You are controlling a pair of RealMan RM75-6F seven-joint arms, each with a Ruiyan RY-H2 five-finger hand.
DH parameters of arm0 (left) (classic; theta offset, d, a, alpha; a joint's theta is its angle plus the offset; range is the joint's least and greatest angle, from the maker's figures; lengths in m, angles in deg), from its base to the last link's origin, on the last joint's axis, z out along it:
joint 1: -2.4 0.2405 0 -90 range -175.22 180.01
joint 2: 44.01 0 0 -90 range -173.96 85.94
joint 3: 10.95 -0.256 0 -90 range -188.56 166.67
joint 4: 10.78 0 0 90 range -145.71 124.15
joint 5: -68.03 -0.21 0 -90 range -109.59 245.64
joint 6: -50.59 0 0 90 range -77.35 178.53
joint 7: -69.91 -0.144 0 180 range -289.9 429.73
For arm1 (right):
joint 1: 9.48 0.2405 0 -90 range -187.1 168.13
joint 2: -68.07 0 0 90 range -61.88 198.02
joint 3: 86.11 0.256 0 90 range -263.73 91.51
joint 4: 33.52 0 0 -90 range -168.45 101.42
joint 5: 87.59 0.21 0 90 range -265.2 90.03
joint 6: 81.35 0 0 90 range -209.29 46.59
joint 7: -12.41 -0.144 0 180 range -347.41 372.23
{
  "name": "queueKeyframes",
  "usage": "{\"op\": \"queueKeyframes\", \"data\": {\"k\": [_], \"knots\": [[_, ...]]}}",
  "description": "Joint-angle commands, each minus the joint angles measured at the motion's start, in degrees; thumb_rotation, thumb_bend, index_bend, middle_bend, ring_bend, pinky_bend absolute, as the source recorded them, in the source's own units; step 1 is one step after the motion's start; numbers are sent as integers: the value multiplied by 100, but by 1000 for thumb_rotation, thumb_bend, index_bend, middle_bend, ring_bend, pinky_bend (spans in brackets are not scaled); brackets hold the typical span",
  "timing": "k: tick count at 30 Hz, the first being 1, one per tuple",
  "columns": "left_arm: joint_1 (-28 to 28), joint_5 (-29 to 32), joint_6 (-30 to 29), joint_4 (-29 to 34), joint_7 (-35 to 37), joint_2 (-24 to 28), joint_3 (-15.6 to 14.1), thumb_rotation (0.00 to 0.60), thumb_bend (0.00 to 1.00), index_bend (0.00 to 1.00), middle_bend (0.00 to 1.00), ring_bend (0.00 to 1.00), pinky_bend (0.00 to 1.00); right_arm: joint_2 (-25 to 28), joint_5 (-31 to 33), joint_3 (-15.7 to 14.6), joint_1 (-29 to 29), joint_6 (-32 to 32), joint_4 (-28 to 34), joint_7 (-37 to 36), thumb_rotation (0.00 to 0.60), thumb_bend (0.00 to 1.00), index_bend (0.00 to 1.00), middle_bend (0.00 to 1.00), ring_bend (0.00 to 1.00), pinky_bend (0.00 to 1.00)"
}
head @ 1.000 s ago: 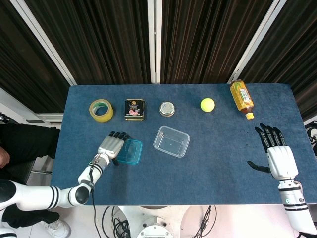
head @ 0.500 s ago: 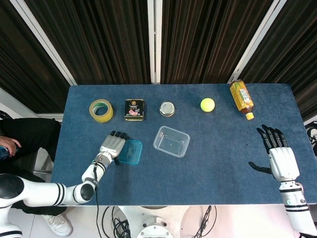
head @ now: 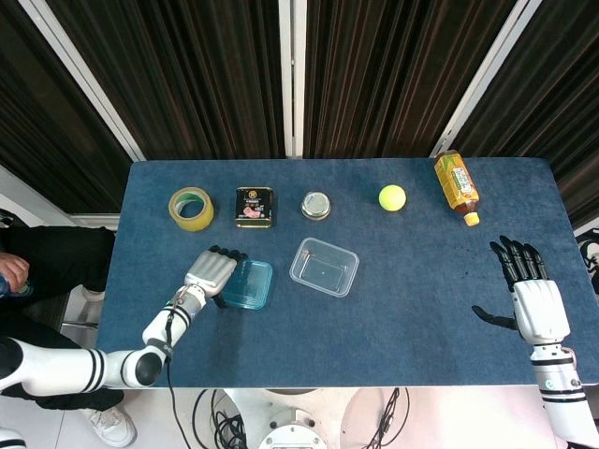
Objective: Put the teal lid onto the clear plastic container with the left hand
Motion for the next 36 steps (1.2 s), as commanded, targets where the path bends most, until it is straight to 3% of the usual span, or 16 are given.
{"op": "queueKeyframes", "data": {"k": [1, 9, 17, 25, 30, 36], "knots": [[66, -328, -1, 249, 235, 321, 122, 600, 146, 367, 360, 216, 142, 3, 2, 4, -3, 2, 4, 0, 600, 2, 0, 0, 0, 0], [-460, -692, 573, 201, 345, 516, 554, 600, 144, 367, 357, 216, 124, 101, 14, 65, -50, -92, 141, 62, 600, 2, 0, 0, 0, 0], [-1624, 40, 1269, -471, 1, -84, 791, 600, 144, 367, 358, 216, 116, 155, 62, 34, -195, -206, 296, 198, 600, 2, 0, 0, 0, 0], [-2768, 1216, 1485, -1142, -424, -612, 493, 600, 144, 365, 360, 216, 113, 189, 93, 21, -271, -222, 358, 237, 600, 2, 0, 0, 0, 0], [-3371, 2068, 1340, -1350, -804, -842, 148, 600, 144, 355, 349, 216, 115, 187, 89, 20, -282, -202, 350, 225, 600, 2, 0, 0, 0, 0], [-3827, 3100, 1117, -1565, -1015, -1055, -13, 600, 144, 355, 342, 215, 115, 186, 57, 24, -287, -199, 336, 199, 600, 2, 0, 0, 0, 0]]}}
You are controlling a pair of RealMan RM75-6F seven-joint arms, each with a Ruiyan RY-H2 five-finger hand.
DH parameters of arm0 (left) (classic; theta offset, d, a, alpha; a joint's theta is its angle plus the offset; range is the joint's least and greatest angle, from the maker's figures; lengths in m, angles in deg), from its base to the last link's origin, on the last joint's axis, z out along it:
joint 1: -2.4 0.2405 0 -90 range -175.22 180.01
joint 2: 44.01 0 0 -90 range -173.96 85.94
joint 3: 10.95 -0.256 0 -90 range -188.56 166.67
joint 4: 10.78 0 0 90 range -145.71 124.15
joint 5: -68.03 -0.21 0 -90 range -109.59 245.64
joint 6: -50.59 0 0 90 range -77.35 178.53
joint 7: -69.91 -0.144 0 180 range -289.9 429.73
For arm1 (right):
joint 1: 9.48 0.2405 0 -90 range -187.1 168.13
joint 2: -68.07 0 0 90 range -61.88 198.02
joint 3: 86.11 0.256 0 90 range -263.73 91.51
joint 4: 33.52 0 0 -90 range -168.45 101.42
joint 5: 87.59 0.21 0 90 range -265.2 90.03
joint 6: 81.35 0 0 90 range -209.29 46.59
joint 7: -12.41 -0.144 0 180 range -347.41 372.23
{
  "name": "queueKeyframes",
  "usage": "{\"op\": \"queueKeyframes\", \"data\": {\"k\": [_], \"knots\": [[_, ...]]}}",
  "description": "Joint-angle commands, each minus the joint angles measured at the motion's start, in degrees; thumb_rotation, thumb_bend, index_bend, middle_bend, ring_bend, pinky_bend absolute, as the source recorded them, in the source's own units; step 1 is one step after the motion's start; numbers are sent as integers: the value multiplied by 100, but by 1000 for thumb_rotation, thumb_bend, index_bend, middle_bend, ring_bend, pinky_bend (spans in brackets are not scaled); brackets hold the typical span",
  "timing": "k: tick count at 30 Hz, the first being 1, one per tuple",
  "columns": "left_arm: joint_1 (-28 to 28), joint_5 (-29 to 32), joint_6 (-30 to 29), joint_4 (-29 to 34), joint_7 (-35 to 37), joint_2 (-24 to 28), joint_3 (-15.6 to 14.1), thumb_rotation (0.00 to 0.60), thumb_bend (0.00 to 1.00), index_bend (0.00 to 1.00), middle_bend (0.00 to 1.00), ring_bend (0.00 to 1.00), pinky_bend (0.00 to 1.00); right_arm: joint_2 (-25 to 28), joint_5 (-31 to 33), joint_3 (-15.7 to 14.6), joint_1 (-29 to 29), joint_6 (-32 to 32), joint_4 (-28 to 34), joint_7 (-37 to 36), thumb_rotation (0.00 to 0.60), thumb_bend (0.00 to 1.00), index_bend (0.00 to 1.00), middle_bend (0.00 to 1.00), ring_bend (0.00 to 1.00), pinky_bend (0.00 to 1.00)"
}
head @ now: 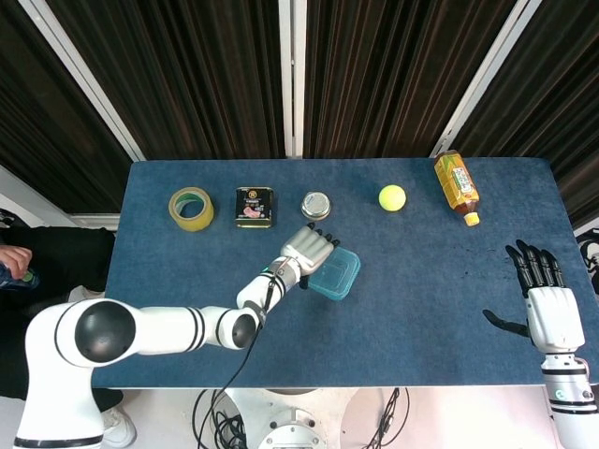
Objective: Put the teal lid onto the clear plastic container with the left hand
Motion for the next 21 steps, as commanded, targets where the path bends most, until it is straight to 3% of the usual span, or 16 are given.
{"op": "queueKeyframes", "data": {"k": [1, 7, 21], "knots": [[-370, 691, -170, -213, -237, -191, -185, 600, 144, 355, 341, 215, 115, 5, -4, 5, -8, -9, -5, -9, 600, 2, 0, 0, 0, 0], [-591, 1315, -219, -286, -382, -239, -179, 600, 143, 354, 339, 215, 113, 3, -20, 9, -17, -5, -26, -39, 600, 2, 0, 0, 0, 0], [-818, 1772, -463, -307, -742, -381, -139, 600, 144, 353, 338, 216, 121, 1, -30, 22, -1, 60, -65, -84, 600, 2, 0, 0, 0, 0]]}}
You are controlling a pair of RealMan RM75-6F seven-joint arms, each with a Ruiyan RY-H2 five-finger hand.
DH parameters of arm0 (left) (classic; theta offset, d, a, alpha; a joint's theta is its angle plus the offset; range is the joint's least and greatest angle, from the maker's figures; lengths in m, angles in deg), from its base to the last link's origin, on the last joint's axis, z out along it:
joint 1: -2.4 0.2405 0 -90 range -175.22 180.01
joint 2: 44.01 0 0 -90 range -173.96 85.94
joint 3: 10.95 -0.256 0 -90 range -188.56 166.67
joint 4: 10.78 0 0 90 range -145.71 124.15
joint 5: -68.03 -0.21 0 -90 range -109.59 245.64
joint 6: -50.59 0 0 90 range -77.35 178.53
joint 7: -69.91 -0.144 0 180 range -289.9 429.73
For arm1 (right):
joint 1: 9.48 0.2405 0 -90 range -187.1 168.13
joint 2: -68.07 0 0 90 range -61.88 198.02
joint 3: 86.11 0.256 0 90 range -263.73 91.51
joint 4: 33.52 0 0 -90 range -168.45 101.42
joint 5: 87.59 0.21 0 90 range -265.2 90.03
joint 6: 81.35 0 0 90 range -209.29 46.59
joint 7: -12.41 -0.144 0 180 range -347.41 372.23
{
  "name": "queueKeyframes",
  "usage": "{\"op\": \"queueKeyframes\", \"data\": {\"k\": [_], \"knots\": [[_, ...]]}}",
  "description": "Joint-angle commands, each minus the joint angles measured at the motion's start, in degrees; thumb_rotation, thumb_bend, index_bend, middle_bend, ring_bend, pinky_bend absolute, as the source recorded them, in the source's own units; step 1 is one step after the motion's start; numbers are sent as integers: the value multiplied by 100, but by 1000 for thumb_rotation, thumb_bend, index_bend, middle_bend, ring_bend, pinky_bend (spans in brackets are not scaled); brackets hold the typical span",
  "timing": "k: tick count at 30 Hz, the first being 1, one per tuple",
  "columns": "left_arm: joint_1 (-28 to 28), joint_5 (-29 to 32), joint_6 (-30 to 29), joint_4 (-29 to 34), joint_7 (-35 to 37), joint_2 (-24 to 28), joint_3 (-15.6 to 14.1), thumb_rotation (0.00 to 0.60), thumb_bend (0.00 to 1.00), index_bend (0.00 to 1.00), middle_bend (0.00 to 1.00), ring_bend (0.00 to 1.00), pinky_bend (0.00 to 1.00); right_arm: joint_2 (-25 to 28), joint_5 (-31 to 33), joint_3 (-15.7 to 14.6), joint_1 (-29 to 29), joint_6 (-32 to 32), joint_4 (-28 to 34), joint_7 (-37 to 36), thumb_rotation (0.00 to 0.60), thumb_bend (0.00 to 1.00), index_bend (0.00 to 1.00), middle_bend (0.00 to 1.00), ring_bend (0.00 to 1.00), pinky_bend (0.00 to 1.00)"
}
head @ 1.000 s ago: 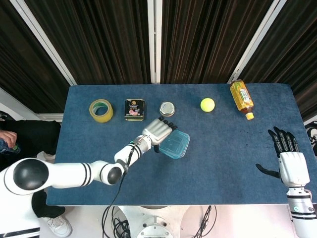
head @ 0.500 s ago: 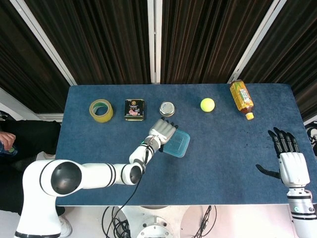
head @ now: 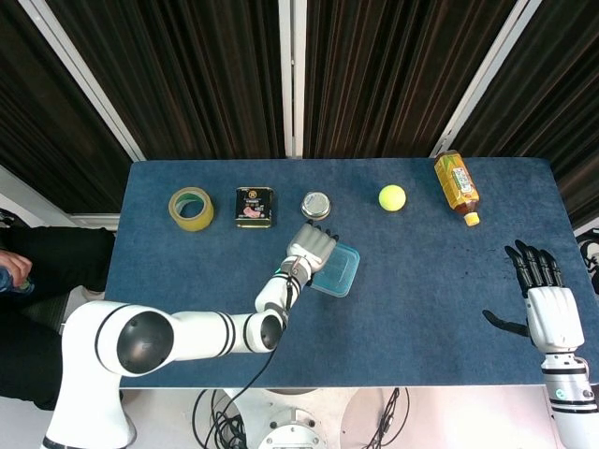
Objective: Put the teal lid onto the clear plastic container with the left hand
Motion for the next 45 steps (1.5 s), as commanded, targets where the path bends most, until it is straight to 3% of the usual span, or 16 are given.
{"op": "queueKeyframes", "data": {"k": [1, 39, 45], "knots": [[-20, 88, -37, 5, -54, -18, 51, 600, 144, 352, 338, 216, 121, 5, -13, -2, 1, 0, 5, 2, 600, 2, 0, 0, 0, 0], [19, 616, -360, -240, -1024, -374, 370, 600, 144, 350, 338, 216, 125, -31, 13, 13, 7, 90, -141, -137, 600, 2, 0, 0, 0, 0], [52, 704, -372, -250, -1192, -412, 461, 600, 142, 309, 319, 215, 125, -30, 16, 7, -7, 84, -153, -156, 600, 2, 0, 0, 0, 0]]}}
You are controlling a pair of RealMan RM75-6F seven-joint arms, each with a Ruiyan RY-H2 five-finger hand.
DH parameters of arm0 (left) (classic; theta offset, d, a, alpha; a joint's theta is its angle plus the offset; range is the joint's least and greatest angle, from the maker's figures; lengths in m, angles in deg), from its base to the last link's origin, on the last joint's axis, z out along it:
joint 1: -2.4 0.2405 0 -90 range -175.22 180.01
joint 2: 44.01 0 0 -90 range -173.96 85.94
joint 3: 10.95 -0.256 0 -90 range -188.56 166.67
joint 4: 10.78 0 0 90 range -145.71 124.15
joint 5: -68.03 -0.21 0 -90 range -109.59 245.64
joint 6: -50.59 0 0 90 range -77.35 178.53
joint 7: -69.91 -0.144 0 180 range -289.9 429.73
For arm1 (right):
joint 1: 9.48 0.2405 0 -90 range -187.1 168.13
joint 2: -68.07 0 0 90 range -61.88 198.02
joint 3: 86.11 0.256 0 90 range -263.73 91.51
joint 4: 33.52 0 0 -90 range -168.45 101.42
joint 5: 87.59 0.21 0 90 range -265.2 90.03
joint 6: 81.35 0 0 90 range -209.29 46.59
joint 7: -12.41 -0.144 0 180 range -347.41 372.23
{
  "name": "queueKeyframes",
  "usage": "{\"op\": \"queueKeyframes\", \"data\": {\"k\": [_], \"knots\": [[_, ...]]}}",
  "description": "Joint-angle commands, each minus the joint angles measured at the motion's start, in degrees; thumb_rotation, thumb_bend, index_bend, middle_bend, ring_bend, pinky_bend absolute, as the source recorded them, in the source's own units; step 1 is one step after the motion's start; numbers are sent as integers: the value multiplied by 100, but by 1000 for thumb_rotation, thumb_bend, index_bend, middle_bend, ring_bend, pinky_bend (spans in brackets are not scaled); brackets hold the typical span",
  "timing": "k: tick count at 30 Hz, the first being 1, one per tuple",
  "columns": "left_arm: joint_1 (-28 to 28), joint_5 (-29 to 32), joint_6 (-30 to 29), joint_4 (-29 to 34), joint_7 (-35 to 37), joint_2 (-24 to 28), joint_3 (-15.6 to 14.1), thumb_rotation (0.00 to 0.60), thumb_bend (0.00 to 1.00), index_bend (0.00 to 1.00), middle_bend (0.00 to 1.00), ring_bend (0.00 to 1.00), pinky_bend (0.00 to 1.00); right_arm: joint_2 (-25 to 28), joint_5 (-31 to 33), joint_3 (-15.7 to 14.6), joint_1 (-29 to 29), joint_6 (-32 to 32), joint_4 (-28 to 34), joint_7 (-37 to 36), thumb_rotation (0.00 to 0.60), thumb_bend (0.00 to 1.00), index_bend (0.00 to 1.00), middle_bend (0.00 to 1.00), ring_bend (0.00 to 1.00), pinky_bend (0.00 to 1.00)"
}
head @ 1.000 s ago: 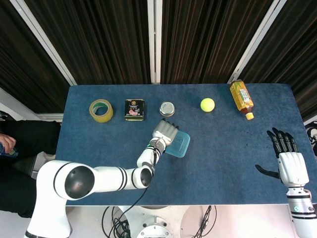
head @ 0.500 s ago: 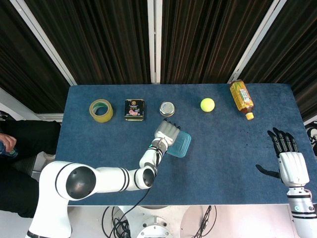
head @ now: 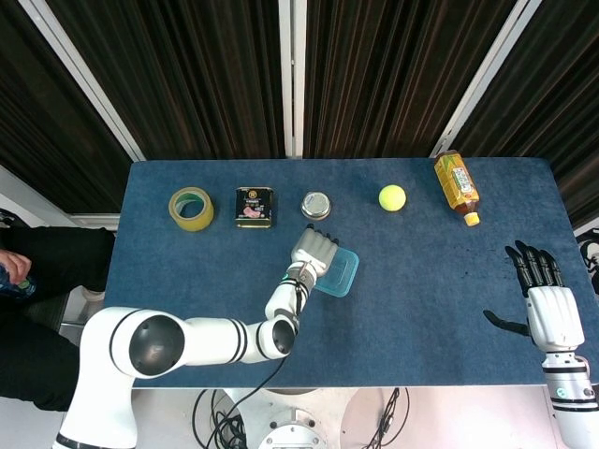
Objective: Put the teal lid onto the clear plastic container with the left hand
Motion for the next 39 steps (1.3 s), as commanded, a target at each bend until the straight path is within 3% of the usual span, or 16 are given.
{"op": "queueKeyframes", "data": {"k": [1, 9, 19, 26, 28, 32, 36, 39], "knots": [[15, 110, -19, 4, -79, -5, 52, 600, 137, 284, 303, 213, 127, -1, 8, -2, -7, -2, -7, -9, 600, 3, 0, 0, 0, 0], [99, 184, -158, 27, -211, -8, 203, 600, 54, 43, 22, 9, 112, -11, -7, -3, -22, -30, -28, -39, 600, 10, 0, 0, 0, 0], [442, -300, -172, 369, 11, 221, 414, 600, 37, 5, 0, 0, 40, -7, -22, 6, -34, -64, -17, -59, 600, 25, 0, 0, 0, 0], [1189, -1701, -326, 1366, 840, 974, 350, 600, 37, 25, 0, 0, 16, 11, -39, 11, -47, -97, -18, -79, 600, 26, 0, 0, 0, 0], [1464, -2218, -414, 1629, 1165, 1141, 322, 600, 34, 61, 9, 0, 17, 11, -55, 11, -50, -115, -8, -80, 600, 26, 0, 0, 0, 0], [2096, -3523, -422, 2099, 1893, 1425, 214, 600, 14, 194, 124, 0, 21, 9, -81, 11, -55, -143, 8, -66, 600, 26, 0, 0, 0, 0], [2680, -4837, -133, 2046, 2674, 1504, 80, 600, 3, 257, 170, 0, 28, -22, -64, 17, -39, -112, 1, -58, 600, 26, 0, 0, 0, 0], [3023, -5826, -261, 1860, 2965, 1401, -141, 600, 9, 271, 180, 0, 22, -54, -72, 16, -29, -106, -9, -52, 600, 26, 0, 0, 0, 0]]}}
